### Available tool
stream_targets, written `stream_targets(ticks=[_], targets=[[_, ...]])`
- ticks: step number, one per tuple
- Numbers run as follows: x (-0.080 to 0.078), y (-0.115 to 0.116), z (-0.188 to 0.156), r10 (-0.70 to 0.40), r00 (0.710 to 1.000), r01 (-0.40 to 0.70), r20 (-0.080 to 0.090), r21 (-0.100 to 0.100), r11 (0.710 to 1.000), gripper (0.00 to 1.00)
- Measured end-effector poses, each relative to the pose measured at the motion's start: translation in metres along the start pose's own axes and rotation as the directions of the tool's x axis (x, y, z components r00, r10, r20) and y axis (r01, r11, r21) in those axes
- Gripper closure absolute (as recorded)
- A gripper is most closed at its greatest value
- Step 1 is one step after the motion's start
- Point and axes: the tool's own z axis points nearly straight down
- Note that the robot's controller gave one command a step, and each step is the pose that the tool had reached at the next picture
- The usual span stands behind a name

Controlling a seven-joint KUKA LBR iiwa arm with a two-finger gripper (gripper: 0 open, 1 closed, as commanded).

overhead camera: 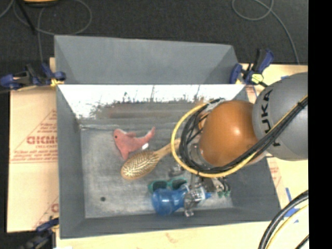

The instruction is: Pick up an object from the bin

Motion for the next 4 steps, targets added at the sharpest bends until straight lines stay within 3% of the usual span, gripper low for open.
stream_targets(ticks=[1,2,4], targets=[[-0.001,-0.010,0.055,0.291,0.957,-0.291,0.010,-0.003,0.957,0.00],[-0.014,0.008,0.065,0.120,0.993,-0.120,0.011,0.005,0.993,1.00],[-0.014,0.008,0.064,0.121,0.993,-0.122,0.011,0.005,0.993,1.00]])
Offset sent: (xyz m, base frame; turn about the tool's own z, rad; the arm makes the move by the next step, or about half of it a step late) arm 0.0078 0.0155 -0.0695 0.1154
